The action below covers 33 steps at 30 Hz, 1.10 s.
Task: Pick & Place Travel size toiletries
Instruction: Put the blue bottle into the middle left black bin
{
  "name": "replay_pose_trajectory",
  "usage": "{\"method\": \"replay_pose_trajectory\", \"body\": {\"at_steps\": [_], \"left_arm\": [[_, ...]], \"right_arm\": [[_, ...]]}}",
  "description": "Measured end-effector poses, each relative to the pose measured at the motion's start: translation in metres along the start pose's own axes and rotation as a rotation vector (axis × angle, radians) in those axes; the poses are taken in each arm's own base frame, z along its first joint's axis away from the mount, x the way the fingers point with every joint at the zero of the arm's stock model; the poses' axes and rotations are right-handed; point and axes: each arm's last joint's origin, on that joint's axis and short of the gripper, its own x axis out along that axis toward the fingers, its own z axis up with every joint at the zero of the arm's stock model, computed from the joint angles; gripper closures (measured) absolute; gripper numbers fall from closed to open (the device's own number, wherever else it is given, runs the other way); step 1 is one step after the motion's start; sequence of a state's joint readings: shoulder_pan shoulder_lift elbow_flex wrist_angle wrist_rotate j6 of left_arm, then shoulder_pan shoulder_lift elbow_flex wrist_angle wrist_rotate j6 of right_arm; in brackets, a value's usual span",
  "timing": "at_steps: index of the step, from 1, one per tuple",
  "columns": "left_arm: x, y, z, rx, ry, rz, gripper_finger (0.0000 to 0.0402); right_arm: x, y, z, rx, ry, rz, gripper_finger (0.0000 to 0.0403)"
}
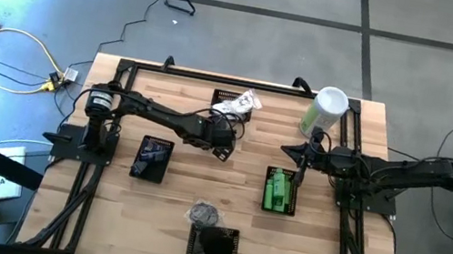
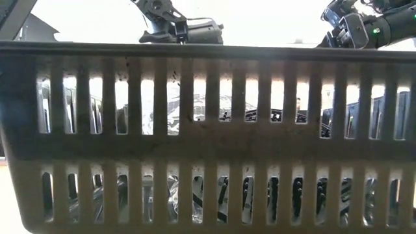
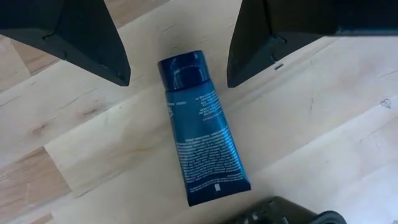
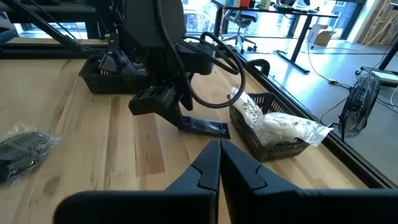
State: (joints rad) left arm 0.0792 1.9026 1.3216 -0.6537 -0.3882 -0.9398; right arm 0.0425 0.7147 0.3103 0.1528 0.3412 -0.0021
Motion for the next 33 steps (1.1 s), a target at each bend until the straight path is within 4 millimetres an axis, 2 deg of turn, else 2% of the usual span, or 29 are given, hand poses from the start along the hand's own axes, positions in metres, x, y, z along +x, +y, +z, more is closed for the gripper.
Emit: {"method": "replay_pose_trajectory", "body": {"at_steps": [11,33], "left_arm": [[0.023,-0.005,-0.009,0.017,0.028,0.023,0.0139],[0.023,-0.006,-0.007,0.025,0.018,0.007,0.0139]], "right_arm": [[0.0,0.0,-0.001,-0.002,0.005,0.001,0.0399],[0.0,0.0,-0.001,-0.005,0.006,0.0,0.0399]]}}
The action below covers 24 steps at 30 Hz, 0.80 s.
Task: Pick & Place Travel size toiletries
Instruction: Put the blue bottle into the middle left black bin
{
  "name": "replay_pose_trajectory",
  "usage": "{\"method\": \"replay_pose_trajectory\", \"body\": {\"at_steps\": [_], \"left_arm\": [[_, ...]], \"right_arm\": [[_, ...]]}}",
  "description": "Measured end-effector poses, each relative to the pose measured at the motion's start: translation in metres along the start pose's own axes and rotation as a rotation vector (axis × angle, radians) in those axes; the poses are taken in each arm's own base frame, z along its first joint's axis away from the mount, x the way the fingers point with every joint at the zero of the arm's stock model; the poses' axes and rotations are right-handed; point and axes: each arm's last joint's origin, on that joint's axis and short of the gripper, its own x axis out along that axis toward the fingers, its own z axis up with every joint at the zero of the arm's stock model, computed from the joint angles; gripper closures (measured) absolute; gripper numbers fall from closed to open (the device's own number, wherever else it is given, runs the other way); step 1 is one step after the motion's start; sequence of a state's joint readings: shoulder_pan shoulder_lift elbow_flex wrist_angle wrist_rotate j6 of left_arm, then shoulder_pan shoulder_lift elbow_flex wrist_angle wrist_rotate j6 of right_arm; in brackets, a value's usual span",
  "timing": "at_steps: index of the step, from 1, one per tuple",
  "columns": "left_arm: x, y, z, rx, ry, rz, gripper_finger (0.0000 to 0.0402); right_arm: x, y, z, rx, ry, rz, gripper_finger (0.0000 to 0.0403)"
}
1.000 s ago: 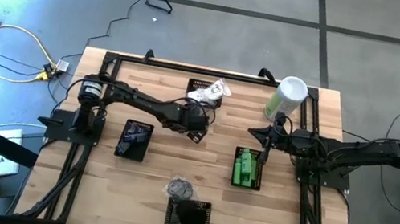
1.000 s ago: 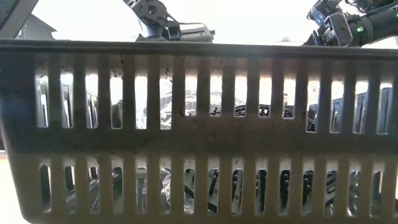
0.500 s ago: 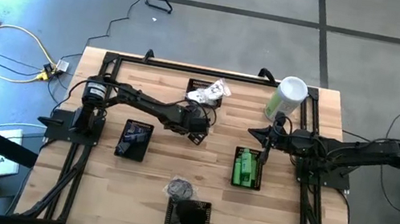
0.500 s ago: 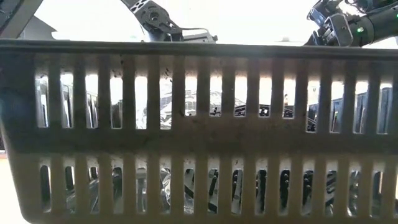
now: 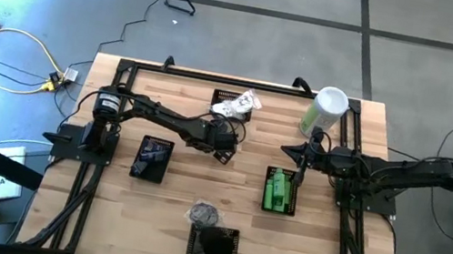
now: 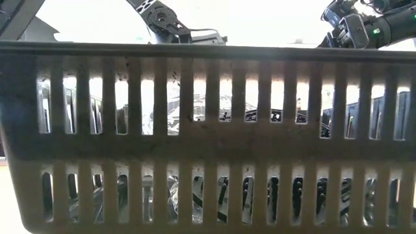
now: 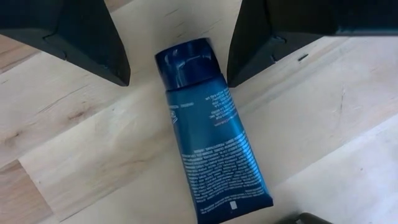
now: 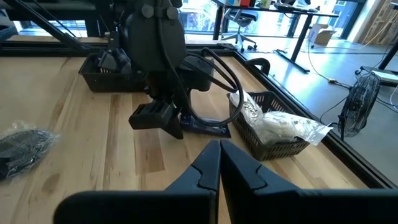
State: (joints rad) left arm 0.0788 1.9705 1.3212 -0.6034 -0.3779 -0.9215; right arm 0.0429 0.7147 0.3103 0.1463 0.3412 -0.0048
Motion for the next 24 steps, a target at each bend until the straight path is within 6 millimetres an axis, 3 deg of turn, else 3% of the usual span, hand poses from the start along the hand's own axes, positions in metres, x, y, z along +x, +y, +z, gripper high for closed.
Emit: {"method": "replay_pose_trajectory", "body": {"at_steps": [20,24], "left_arm": [[0.0,0.0001,0.0,0.0,0.0,0.002,0.014],[0.0001,0.0005,-0.0001,0.001,0.002,0.005,0.0156]], "right_arm": [[0.0,0.0,0.0,0.0,0.0,0.0,0.0399],[0.0,0.0,0.0,0.0,0.0,0.0,0.0399]]}}
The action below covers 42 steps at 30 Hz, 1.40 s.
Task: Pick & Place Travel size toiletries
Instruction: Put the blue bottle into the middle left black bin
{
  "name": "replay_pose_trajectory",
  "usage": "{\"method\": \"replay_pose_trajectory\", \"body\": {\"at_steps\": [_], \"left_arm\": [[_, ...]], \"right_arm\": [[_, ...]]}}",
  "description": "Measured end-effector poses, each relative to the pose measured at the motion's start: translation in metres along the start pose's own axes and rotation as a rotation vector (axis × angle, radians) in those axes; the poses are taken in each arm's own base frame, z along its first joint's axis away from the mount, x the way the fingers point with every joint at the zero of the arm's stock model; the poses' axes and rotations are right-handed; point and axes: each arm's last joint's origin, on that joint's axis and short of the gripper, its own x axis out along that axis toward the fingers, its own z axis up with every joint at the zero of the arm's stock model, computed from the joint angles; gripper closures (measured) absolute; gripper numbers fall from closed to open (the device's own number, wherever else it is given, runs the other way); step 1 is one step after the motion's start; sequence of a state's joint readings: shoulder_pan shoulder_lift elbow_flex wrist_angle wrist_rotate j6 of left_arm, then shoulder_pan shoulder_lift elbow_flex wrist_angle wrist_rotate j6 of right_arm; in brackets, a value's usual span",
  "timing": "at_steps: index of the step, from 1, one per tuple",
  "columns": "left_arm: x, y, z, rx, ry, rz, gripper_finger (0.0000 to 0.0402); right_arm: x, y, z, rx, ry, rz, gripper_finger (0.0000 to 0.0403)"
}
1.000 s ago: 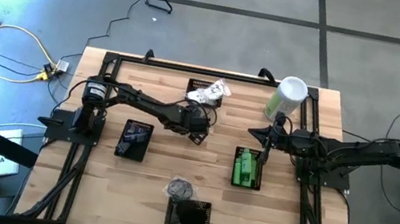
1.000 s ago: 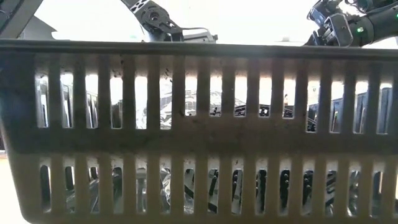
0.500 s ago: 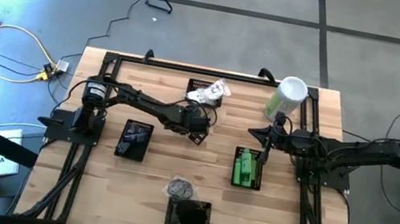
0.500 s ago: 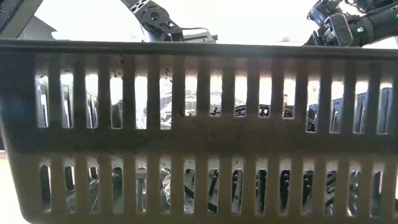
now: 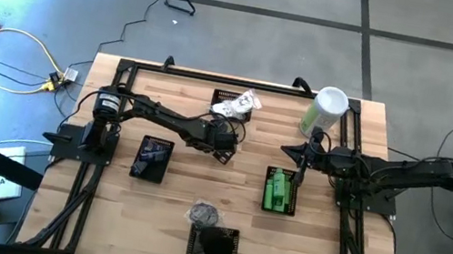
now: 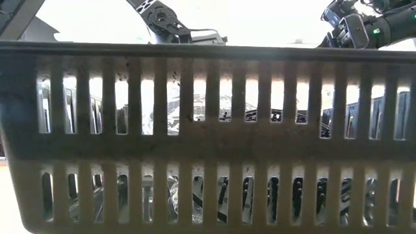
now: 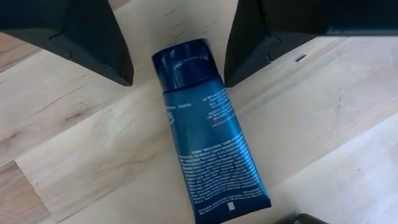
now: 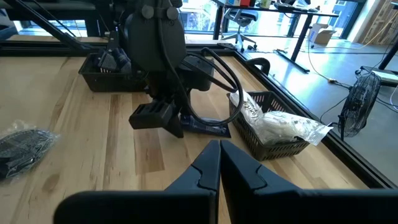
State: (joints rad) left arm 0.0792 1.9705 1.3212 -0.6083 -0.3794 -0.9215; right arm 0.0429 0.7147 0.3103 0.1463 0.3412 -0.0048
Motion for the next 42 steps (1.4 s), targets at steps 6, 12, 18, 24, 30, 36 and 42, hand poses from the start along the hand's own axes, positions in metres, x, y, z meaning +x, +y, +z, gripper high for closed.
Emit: {"method": "replay_pose_trajectory", "body": {"at_steps": [6,12,18,24,30,36,42], "left_arm": [[0.0,0.0001,-0.0001,0.001,0.001,0.001,0.0201],[0.0,0.0004,-0.0004,0.002,0.004,0.004,0.0233],[-0.0002,0.002,-0.0016,0.01,0.018,0.018,0.0252],[-0.0002,0.0019,-0.0017,0.01,0.018,0.018,0.0261],[-0.0002,0.0019,-0.0017,0.01,0.018,0.017,0.0262],[-0.0002,0.0011,-0.001,0.006,0.011,0.009,0.0262],[-0.0002,0.0009,-0.0009,0.055,0.011,0.008,0.0251]], "right_arm": [[0.0,0.0,0.0,0.0,0.0,0.0,0.0399],[0.0,0.0,0.0,0.0,0.0,0.0,0.0399],[0.0,-0.0001,0.0,0.0,0.0,0.0,0.0399],[0.0,0.0,0.0,0.0,0.0,0.0,0.0399],[0.0,0.0,0.0,0.0,0.0,0.0,0.0399],[0.0,0.0,0.0,0.0,0.0,0.0,0.0399],[0.0,0.0,0.0,0.0,0.0,0.0,0.0399]]}}
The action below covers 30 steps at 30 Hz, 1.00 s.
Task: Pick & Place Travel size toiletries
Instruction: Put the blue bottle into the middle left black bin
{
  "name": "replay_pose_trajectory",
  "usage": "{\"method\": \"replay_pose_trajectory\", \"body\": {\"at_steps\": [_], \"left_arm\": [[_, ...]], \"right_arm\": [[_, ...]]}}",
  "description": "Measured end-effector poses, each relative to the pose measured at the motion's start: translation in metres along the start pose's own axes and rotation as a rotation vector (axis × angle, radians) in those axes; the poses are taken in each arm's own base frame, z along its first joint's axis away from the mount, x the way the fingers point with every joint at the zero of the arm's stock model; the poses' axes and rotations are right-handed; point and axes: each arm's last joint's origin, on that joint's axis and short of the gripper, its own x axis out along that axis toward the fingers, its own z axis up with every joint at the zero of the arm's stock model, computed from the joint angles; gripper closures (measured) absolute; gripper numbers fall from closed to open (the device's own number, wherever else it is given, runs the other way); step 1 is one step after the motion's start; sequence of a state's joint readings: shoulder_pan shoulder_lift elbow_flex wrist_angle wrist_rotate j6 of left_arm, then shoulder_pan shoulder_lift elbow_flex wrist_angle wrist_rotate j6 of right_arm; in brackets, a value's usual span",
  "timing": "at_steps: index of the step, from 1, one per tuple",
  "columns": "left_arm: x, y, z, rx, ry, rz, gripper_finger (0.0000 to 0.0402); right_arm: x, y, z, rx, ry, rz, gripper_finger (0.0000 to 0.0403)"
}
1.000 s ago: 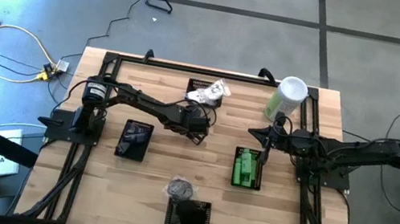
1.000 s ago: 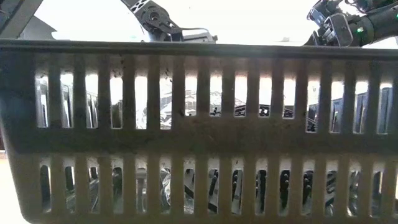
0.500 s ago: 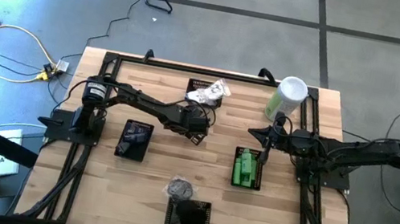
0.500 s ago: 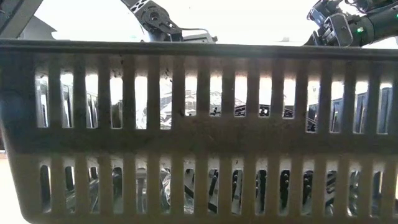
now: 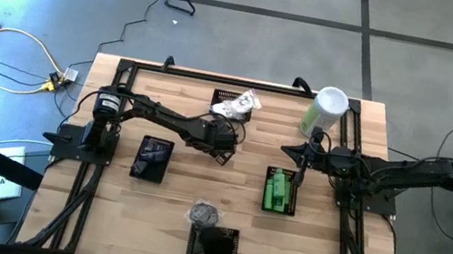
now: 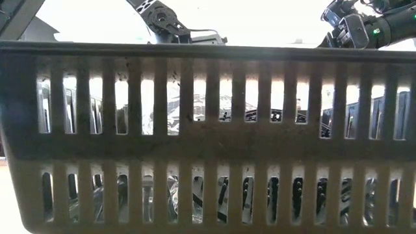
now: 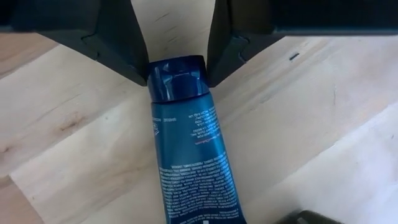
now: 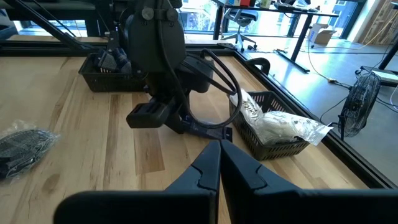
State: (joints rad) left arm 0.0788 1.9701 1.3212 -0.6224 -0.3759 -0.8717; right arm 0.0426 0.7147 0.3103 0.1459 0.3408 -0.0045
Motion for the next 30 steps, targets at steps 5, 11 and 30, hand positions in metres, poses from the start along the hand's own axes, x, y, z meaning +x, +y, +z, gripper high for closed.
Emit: {"method": "replay_pose_trajectory", "body": {"at_steps": [5,11,30], "left_arm": [[0.0,0.0002,-0.0001,0.038,0.002,0.001,0.0254],[0.0,0.001,-0.0008,0.072,0.009,0.009,0.0273],[-0.0082,0.0079,-0.0035,0.221,0.047,0.051,0.0266]], "right_arm": [[0.0,0.0,0.0,0.0,0.0,0.0,0.0399],[0.0,0.0,0.0,0.0,0.0,0.0,0.0399],[0.0,0.0,0.0,0.0,0.0,0.0,0.0399]]}}
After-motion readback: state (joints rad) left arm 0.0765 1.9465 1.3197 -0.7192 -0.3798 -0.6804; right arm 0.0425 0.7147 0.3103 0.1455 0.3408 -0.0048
